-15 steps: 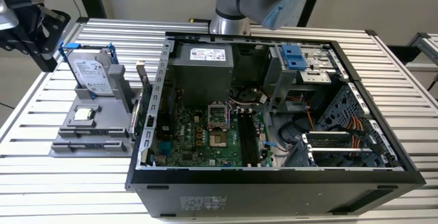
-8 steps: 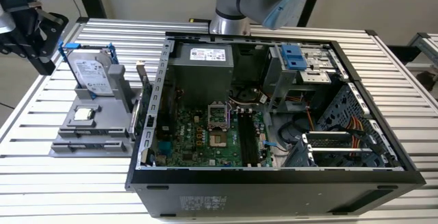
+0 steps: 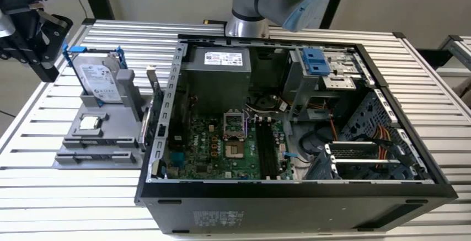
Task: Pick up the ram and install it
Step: 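Pick up the ram and move it above insertion slot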
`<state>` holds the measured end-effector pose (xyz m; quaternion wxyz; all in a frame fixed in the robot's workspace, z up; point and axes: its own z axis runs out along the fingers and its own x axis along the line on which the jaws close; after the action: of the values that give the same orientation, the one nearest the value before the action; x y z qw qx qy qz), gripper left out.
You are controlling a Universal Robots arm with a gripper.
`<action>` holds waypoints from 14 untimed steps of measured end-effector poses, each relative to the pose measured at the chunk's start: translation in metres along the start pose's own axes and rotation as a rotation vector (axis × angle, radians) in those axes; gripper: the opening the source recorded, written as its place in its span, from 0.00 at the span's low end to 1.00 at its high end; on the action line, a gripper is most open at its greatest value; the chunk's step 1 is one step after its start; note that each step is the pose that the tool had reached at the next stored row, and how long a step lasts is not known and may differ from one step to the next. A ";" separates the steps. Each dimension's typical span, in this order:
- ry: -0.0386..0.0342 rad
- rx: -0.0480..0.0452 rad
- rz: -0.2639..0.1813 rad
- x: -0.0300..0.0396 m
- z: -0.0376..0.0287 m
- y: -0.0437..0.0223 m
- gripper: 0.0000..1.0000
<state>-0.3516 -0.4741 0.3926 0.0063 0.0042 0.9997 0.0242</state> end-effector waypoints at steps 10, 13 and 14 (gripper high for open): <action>0.0002 -0.0001 -0.005 0.0000 0.0000 0.0000 0.00; 0.0011 -0.0002 -0.020 0.0000 0.0000 0.0000 0.00; 0.0013 -0.0004 -0.028 0.0000 0.0000 0.0000 0.00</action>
<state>-0.3516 -0.4741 0.3926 0.0060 -0.0098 0.9996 0.0243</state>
